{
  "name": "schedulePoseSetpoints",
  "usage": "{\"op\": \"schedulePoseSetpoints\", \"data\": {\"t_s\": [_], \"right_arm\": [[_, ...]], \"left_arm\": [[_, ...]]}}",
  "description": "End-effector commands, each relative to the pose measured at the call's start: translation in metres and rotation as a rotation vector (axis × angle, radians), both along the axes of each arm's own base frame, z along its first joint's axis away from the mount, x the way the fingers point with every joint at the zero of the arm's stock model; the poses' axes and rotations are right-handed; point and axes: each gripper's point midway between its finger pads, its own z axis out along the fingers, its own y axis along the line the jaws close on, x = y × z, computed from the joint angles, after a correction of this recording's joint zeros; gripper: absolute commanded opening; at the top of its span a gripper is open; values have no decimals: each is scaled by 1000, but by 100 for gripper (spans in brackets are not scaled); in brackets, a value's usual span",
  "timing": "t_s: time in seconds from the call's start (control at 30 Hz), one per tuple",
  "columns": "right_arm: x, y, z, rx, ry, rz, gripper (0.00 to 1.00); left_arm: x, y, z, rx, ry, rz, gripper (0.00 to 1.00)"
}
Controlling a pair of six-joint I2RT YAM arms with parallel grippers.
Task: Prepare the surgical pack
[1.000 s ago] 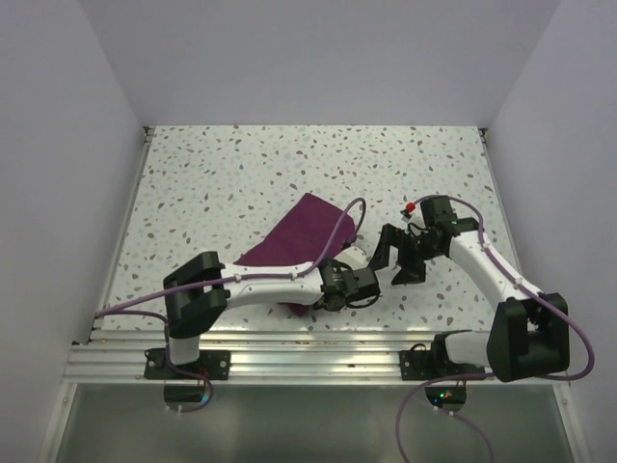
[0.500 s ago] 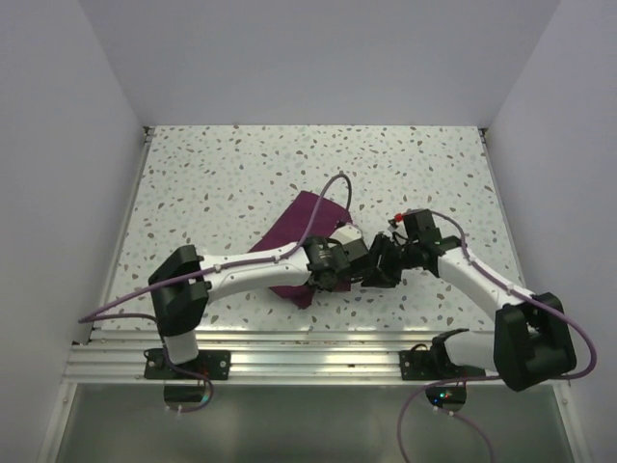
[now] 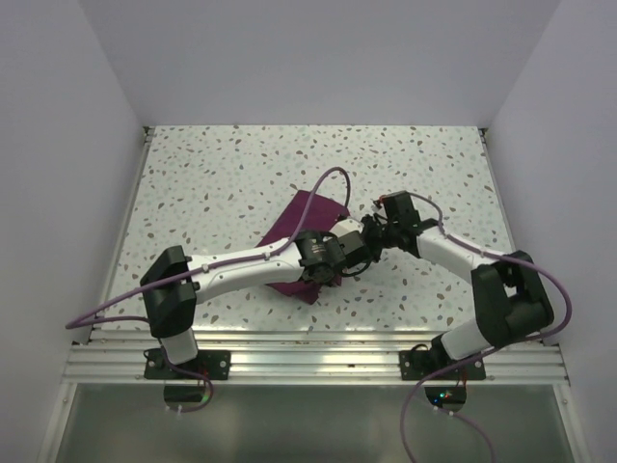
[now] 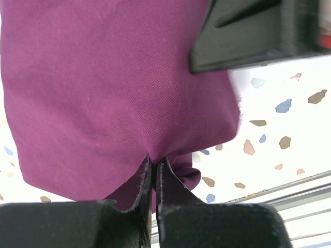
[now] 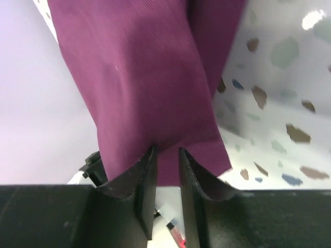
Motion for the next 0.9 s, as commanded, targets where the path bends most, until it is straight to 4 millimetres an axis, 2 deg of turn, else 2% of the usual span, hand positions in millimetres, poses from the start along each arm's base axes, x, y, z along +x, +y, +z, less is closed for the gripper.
{"op": "schedulePoseSetpoints", "data": {"t_s": [0.0, 0.1, 0.3, 0.37, 0.47, 0.53, 0.6, 0.67, 0.8, 0.87], "right_arm": [[19, 12, 7, 4, -57, 6, 21], [18, 20, 1, -10, -53, 17, 8], [14, 42, -8, -17, -56, 44, 3], [21, 50, -5, 5, -93, 33, 0], [30, 54, -2, 12, -125, 7, 0], [32, 56, -9, 7, -111, -8, 0], [46, 62, -5, 42, -157, -32, 0], [50, 67, -5, 59, -166, -39, 0], [57, 73, -24, 42, -144, -50, 0], [61, 78, -24, 65, -168, -49, 0]], "left_arm": [[7, -16, 25, -103, -48, -24, 0], [9, -20, 28, -115, -52, -28, 0], [10, -25, 36, -128, -56, -42, 0], [9, -26, 36, -135, -49, -49, 0], [7, -29, 36, -143, -38, -58, 0], [6, -31, 38, -157, -35, -69, 0], [5, -33, 37, -159, -29, -78, 0], [3, -34, 35, -160, -17, -85, 0], [1, -35, 32, -162, -10, -96, 0], [0, -36, 30, -160, -1, -99, 0]]}}
